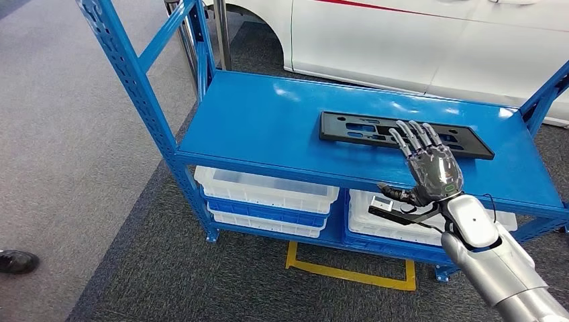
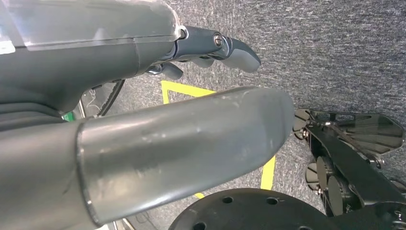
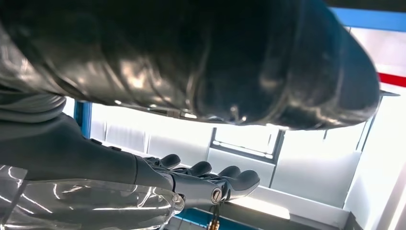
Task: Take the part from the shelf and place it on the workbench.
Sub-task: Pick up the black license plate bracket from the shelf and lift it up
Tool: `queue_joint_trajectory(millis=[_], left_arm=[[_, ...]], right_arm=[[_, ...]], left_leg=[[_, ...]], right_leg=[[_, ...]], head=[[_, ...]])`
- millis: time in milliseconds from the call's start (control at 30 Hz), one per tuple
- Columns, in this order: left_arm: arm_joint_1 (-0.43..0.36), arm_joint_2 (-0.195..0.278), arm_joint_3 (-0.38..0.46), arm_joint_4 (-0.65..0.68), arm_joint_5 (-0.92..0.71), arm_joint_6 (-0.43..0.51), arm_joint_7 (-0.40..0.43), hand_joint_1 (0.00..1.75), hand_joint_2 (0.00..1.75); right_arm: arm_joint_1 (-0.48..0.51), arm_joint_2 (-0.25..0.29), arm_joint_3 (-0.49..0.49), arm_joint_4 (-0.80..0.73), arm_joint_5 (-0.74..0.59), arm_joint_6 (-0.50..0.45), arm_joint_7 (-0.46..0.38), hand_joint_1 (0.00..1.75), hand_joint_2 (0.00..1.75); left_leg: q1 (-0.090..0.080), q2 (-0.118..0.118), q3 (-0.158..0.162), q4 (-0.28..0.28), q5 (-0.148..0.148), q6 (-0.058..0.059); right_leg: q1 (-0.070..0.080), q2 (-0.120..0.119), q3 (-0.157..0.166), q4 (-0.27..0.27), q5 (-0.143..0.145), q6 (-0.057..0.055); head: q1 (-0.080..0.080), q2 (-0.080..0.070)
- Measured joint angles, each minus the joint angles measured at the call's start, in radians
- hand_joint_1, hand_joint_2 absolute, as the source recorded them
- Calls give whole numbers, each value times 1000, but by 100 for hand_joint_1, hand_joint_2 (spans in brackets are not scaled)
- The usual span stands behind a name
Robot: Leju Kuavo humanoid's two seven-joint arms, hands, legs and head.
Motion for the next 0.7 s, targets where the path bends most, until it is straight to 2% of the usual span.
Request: queue_joint_trajectory(millis=[433,500,567,600,633,700], left_arm=[[-1,1,0,0,7,0,1,0,0],[-1,2,0,1,12,0,1,0,0],[-3,3,0,1,16,1,1,0,0],[-4,3,0,1,17,1,1,0,0],[-5,3,0,1,18,1,0,0,0],[-4,3,0,1,18,1,-2,0,0]], right_arm=[[2,1,0,31,0,-1,0,0,0],[4,1,-1,31,0,0,1,0,0],[6,1,-6,29,0,0,2,0,0],[6,1,-10,29,0,0,3,0,0],[8,1,-13,29,0,0,3,0,0],[18,0,-16,29,0,1,5,0,0]], left_leg=[[0,0,0,0,0,0],[-2,1,0,-2,2,7],[3,2,11,-25,15,21],[7,3,19,-40,23,27],[9,3,25,-50,28,31],[8,3,28,-53,26,34]], right_leg=[[0,0,0,0,0,0],[-4,0,3,-10,5,12],[-5,-1,1,-9,1,26],[-3,0,-14,17,-12,27],[-2,-1,-42,67,-33,25],[-1,0,-122,199,-72,23]], head=[[0,0],[0,0],[0,0],[1,0],[2,0],[3,0]])
